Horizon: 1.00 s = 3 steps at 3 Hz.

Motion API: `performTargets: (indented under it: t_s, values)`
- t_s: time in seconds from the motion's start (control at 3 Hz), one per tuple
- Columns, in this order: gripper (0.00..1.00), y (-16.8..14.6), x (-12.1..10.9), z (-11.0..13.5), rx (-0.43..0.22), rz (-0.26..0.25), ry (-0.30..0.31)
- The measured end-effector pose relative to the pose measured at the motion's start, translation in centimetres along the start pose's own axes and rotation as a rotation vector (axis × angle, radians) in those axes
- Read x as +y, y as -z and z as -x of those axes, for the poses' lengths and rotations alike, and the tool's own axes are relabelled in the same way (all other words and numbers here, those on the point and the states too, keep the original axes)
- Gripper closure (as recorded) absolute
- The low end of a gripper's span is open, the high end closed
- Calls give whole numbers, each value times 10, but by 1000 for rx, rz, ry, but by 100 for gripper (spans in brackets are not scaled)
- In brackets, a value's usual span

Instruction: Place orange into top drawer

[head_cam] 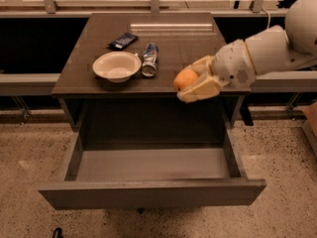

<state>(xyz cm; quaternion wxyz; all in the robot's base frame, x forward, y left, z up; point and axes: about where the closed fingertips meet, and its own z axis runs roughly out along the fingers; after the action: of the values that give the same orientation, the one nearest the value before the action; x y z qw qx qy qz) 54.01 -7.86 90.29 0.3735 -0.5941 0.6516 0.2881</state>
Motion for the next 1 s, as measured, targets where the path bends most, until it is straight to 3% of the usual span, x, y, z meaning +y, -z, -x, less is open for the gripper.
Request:
performTargets:
  t_s: [0.33,0.67,1.0]
  values:
    - [100,-13,14,-20,23,39,-35]
    - [100,-21,15,-5,-75,10,-7]
    - [100,-63,45,2,-128,-30,53]
